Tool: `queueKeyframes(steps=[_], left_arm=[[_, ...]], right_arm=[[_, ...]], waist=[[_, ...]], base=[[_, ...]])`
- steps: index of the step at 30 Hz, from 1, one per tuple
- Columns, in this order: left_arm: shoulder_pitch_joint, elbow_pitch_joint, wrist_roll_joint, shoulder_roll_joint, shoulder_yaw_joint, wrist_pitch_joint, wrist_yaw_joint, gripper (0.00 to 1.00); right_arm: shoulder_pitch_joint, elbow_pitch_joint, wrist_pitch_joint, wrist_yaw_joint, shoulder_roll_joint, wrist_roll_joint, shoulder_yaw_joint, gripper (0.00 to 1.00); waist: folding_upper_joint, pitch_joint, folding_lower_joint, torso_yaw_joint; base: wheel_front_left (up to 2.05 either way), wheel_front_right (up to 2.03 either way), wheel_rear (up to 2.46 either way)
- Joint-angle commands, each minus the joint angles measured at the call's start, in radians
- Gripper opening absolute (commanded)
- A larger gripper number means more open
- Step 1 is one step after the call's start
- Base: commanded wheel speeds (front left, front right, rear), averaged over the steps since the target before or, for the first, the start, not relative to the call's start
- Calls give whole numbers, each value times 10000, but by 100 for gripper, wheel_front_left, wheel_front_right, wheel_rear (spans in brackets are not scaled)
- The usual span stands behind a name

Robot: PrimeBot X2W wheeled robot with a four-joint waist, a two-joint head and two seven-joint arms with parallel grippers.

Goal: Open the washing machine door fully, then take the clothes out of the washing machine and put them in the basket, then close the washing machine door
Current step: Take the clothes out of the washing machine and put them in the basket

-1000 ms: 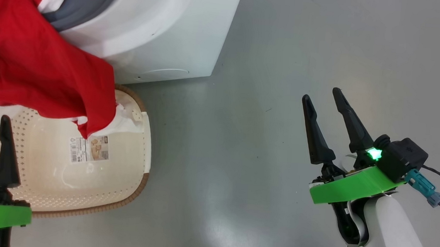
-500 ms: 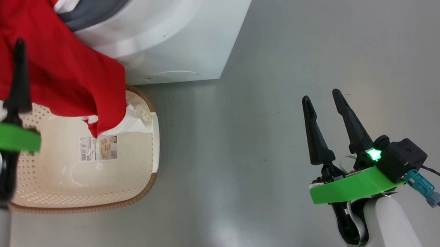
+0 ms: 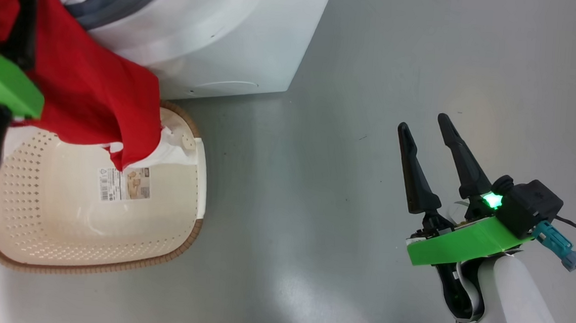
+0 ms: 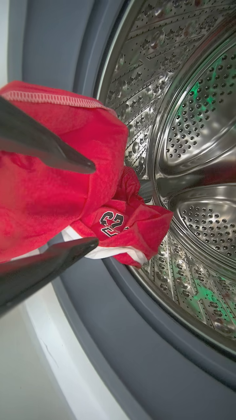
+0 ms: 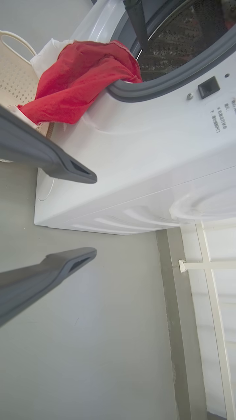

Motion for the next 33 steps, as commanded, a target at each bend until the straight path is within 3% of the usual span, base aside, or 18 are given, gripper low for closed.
queueKeyframes(steps=[1,25,26,28,29,33], left_arm=[[-520,207,-126,523,175,98,-13,100],[-3561,5319,-1317,855,-1832,-1017,-41,100],[-3626,5440,-1395,859,-1911,-1077,-41,58],[-3721,5624,-1546,870,-2089,-1217,-41,9],[-3749,5699,-1637,875,-2180,-1282,-41,0],[-3842,5955,-2001,934,-2523,-1502,-41,0]], right_arm=[[145,-267,-46,16,84,28,175,100],[-168,-390,-46,16,84,117,231,100],[-167,-398,-46,16,84,118,225,100],[-155,-417,-46,16,84,115,203,100],[-150,-422,-46,16,84,114,196,100],[-148,-435,-46,16,84,111,171,100]], waist=[[0,62,0,-5],[0,496,0,-293],[0,498,0,-305],[0,504,0,-313],[0,507,0,-315],[0,508,0,-308]], base=[[0,0,0],[0,0,0],[0,0,0],[0,0,0],[0,0,0],[0,0,0]])
